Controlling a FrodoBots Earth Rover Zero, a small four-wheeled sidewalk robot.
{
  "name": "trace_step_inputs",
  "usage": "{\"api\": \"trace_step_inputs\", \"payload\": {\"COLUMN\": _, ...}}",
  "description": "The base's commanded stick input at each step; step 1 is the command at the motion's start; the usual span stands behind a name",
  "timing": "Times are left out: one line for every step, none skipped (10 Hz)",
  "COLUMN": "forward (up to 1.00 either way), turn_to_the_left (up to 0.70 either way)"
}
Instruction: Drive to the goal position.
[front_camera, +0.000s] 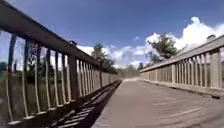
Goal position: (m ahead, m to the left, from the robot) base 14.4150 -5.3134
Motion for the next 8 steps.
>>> {"api": "trace_step_inputs", "payload": {"forward": 0.45, "turn_to_the_left": -0.27}}
{"api": "trace_step_inputs", "payload": {"forward": 0.45, "turn_to_the_left": -0.27}}
{"api": "trace_step_inputs", "payload": {"forward": 0.45, "turn_to_the_left": -0.27}}
{"api": "trace_step_inputs", "payload": {"forward": 0.45, "turn_to_the_left": -0.27}}
{"api": "trace_step_inputs", "payload": {"forward": 0.45, "turn_to_the_left": -0.27}}
{"api": "trace_step_inputs", "payload": {"forward": 0.45, "turn_to_the_left": -0.27}}
{"api": "trace_step_inputs", "payload": {"forward": 0.45, "turn_to_the_left": -0.27}}
{"api": "trace_step_inputs", "payload": {"forward": 0.45, "turn_to_the_left": -0.21}}
